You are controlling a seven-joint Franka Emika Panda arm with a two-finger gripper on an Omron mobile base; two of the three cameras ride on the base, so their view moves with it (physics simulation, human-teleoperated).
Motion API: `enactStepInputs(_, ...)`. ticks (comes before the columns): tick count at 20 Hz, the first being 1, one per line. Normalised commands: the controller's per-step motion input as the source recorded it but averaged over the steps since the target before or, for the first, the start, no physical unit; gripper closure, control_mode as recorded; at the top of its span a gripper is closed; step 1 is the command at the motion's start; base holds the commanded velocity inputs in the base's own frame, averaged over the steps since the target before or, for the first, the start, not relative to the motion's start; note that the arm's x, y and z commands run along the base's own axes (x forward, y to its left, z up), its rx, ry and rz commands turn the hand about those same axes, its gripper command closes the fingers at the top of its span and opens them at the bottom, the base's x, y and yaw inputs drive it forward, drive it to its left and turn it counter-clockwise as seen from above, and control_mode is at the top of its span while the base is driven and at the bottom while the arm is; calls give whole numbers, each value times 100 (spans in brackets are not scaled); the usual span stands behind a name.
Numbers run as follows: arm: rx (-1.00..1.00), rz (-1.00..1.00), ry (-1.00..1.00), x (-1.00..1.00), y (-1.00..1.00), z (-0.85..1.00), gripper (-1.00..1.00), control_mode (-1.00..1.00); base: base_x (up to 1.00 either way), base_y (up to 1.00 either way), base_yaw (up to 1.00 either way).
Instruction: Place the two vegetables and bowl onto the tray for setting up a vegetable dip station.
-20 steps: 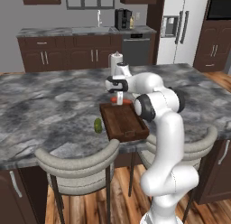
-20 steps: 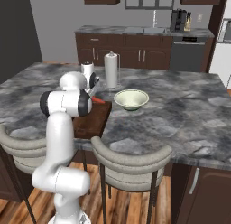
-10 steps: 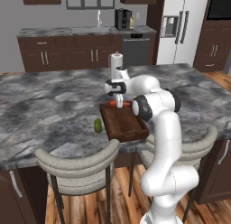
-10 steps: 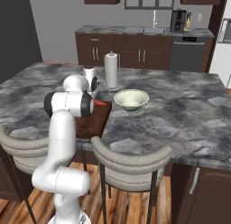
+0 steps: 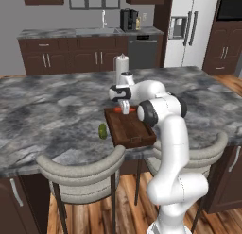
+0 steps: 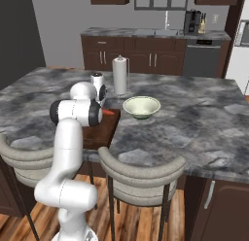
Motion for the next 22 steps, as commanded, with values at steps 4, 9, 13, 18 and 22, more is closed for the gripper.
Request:
enactStepInputs(4,0,6,0,9,3,-12,100,-100,0,0,0)
enactStepInputs(9,0,4,0,13,4,-5,100,-100,0,0,0)
enactStepInputs(13,0,3,0,11,1,-1,-100,-100,0,0,0)
enactStepInputs(18,0,1,0,0,0,0,-100,-100,0,0,0)
enactStepInputs(22,0,0,0,0,0,0,-100,-100,0,0,0)
